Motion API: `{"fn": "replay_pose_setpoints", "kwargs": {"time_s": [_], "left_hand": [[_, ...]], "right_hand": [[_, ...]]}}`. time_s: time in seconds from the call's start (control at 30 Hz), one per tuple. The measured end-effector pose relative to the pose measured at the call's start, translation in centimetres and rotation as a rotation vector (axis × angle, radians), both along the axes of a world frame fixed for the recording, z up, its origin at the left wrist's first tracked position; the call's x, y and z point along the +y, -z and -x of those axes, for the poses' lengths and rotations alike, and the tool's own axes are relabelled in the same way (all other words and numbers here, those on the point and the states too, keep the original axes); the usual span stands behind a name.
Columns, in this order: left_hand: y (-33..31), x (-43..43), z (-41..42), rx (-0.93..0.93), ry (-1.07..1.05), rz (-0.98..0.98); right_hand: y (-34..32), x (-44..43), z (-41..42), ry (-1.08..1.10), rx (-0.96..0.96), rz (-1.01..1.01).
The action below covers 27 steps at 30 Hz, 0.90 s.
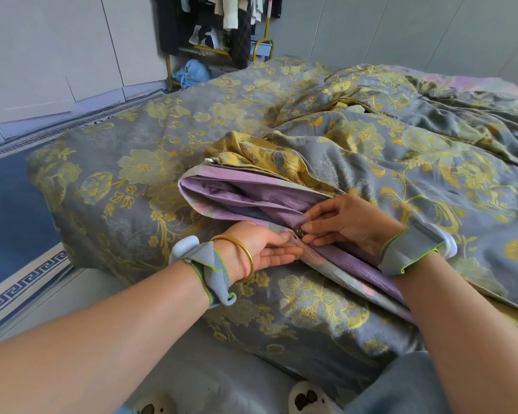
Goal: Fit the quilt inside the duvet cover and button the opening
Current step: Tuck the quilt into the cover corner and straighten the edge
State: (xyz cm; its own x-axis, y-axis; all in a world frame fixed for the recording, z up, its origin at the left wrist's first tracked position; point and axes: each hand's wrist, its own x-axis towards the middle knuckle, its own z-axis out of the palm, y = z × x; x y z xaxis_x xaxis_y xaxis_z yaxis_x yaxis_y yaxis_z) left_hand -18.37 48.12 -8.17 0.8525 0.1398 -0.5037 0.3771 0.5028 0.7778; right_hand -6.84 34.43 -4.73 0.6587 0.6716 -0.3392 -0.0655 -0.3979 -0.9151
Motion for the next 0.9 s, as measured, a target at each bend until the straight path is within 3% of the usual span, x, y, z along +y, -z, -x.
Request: {"fn": "replay_pose_setpoints", "kwargs": {"time_s": [0.37,0.67,0.9], "left_hand": [[-1.3,0.0,-0.4,-0.066,0.000,-0.127],[-2.1,0.2,-0.5,-0.114,0.012,-0.124],[-2.5,0.8,-0.9,-0.131,0.092,-0.253]], "right_hand": [[-0.4,-0.3,-0.5,-0.019,-0.105,0.034],[0.0,-0.3,-0.1,0.043,-0.188,-0.047],[0.2,-0.4,-0.3,0.096,-0.220,-0.098]]}}
